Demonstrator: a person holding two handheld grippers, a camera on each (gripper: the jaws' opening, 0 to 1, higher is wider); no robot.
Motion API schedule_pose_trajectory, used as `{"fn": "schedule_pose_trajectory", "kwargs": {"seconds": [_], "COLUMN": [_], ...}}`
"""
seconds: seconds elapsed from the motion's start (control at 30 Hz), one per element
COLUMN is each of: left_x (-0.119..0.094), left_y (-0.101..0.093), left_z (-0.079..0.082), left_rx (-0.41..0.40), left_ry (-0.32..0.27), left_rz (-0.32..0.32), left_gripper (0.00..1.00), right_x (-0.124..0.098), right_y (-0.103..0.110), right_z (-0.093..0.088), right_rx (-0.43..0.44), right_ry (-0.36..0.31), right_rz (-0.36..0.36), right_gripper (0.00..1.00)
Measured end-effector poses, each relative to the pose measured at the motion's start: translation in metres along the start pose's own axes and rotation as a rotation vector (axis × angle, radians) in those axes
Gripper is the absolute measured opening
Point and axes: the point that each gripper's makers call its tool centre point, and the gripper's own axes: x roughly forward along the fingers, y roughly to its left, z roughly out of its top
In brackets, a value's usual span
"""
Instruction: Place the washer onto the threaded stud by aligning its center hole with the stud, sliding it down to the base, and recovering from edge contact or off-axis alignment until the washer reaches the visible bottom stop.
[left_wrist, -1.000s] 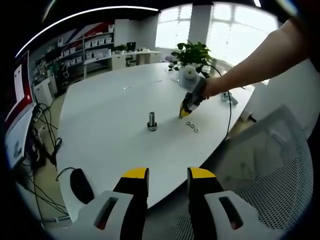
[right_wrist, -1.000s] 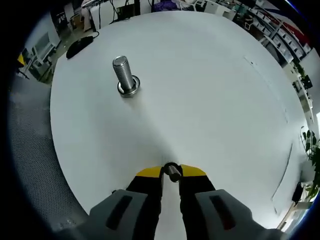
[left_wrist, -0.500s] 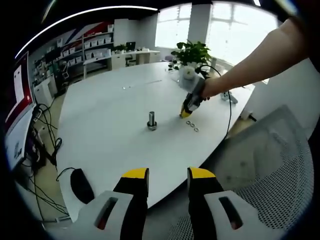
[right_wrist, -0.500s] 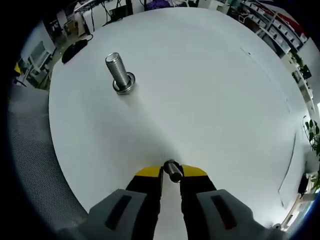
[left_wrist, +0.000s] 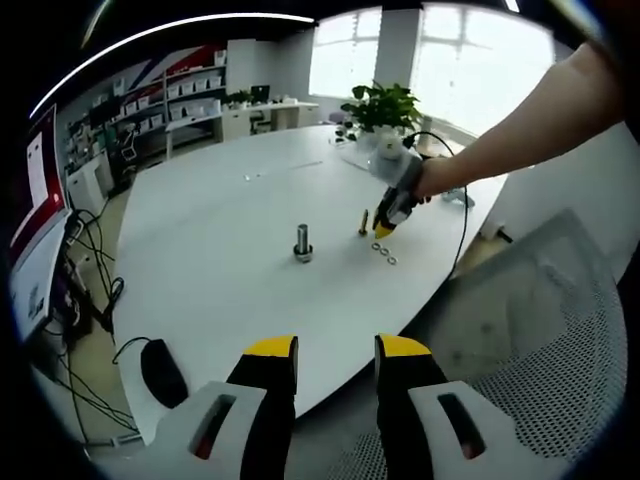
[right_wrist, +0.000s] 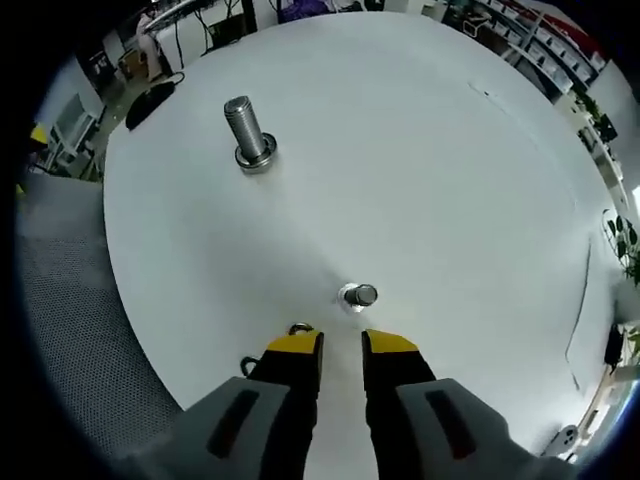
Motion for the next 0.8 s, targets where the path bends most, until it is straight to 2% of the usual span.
{"fn": "schedule_pose_trajectory", "kwargs": {"seconds": [0.23,0.33,0.6,0.8], "left_x": [0.0,0.001,0.001,0.001], "left_y": [-0.003,-0.004,-0.006,-0.005], "left_z": [-0.001,-0.001,-0.001,-0.001], "left_rx": [0.005,0.01,0.012,0.01], "left_ry": [0.004,0.008,0.009,0.008], "left_rz": [-0.014,-0.021,-0.03,-0.029], "left_gripper": [0.29,0.29,0.29,0.29], "right_x": [-0.003,-0.002,-0.005,-0.004], "right_y": [0.016,0.022,0.041,0.055], "right_z": [-0.007,-0.016,-0.021,-0.026], "right_rx": [0.019,-0.009,0.018,-0.084], "right_ry": [-0.002,0.027,0.008,0.049], "right_rz": [0.028,0.04,0.086,0.096], "right_gripper": [0.21,0.24,0.26,0.26]}}
